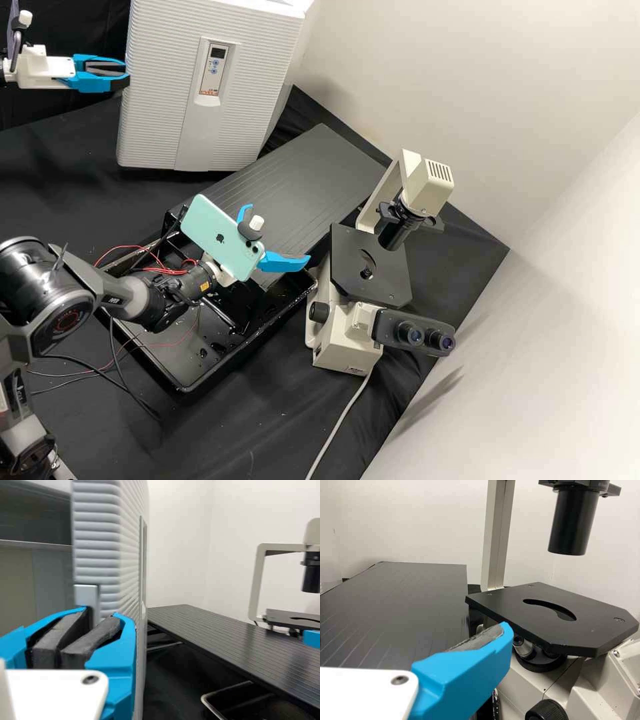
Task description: Open the incubator door
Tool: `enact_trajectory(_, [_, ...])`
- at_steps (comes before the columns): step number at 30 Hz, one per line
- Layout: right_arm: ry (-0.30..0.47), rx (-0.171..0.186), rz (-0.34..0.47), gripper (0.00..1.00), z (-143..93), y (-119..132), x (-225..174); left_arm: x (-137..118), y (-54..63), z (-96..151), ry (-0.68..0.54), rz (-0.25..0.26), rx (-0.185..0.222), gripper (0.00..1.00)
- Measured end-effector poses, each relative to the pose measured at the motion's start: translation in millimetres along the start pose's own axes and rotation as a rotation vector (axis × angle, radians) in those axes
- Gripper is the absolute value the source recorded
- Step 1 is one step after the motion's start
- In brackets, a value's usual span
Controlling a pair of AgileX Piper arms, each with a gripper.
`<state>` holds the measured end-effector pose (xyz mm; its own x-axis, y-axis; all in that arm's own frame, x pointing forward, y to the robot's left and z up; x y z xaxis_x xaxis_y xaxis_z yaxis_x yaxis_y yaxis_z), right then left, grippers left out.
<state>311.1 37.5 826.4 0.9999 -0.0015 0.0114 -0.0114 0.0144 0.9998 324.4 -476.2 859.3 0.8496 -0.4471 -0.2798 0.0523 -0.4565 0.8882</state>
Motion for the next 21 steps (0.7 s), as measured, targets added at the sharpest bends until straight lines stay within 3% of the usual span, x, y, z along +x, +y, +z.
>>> enact_trajectory(3, [0.000,0.000,0.000,1.00,0,0,0,-7,3.3,10,-0.023,0.030,-0.017,0.00])
enact_trajectory(7, [0.000,0.000,0.000,1.00,0,0,0,-17,5.0,22,-0.040,0.052,-0.069,0.00])
enact_trajectory(15, [0.000,0.000,0.000,1.00,0,0,0,-19,-7.2,34,-0.059,0.019,-0.190,0.00])
enact_trajectory(21, [0.000,0.000,0.000,1.00,0,0,0,-20,-6.2,33,-0.042,0.037,-0.226,0.00])
